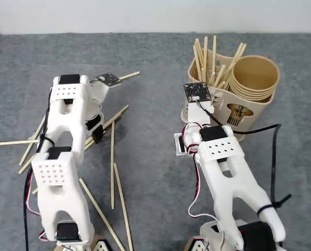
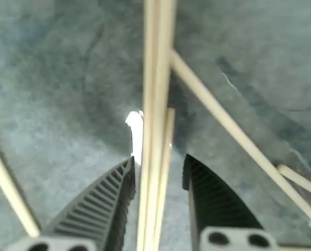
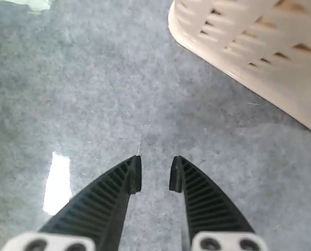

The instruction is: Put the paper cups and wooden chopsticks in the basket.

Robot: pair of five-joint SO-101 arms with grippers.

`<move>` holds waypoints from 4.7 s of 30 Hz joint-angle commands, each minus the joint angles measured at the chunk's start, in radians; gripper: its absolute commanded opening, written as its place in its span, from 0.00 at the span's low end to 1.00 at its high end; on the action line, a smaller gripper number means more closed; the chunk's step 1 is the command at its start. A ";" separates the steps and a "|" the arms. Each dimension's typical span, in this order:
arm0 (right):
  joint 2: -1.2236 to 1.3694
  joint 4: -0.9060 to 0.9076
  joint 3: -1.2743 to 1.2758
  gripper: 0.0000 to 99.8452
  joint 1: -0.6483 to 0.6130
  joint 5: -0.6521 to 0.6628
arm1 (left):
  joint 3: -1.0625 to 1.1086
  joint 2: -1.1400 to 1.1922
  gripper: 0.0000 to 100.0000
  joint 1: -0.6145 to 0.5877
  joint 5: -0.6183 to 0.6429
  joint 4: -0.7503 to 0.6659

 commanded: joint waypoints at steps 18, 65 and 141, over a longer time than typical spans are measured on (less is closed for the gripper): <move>-0.044 0.008 -0.003 0.10 0.012 0.009 | -0.016 0.058 0.01 0.041 -0.071 0.046; -0.044 0.008 -0.003 0.10 0.012 0.011 | -0.001 0.069 0.01 0.044 -0.044 0.041; -0.044 0.018 -0.005 0.11 0.012 0.011 | 0.044 -0.034 0.19 0.020 0.035 -0.207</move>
